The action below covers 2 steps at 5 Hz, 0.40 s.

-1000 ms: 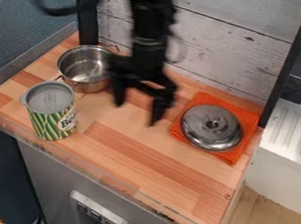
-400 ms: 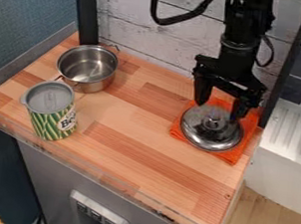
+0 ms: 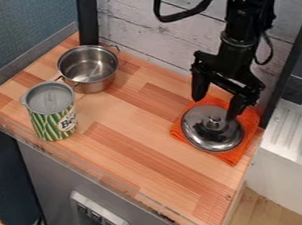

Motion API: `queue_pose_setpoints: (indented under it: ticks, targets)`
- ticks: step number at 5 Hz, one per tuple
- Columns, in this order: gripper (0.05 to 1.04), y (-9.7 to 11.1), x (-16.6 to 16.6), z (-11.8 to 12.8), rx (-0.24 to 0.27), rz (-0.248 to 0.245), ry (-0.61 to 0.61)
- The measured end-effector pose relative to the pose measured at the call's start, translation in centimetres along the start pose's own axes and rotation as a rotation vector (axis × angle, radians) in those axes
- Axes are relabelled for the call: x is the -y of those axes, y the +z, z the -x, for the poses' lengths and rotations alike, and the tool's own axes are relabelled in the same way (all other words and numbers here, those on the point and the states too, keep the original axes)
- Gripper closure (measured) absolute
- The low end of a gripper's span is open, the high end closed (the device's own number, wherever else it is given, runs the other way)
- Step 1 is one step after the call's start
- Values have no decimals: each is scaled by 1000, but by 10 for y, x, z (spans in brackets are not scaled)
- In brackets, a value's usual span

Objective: Move the silver lid to the right of the can

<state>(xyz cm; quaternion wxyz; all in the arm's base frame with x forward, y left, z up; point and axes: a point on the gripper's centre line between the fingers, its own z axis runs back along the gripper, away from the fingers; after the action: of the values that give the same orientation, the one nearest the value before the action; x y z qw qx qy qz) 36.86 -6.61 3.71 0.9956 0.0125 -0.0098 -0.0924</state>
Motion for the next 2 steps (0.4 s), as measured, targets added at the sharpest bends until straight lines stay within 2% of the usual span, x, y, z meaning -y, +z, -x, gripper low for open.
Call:
queue_pose_setpoints:
  ticks: [1,2]
  targets:
    - [83,-36,-1,-2,3,-22,15]
    - [83,-39,0,-4,27,-16,23]
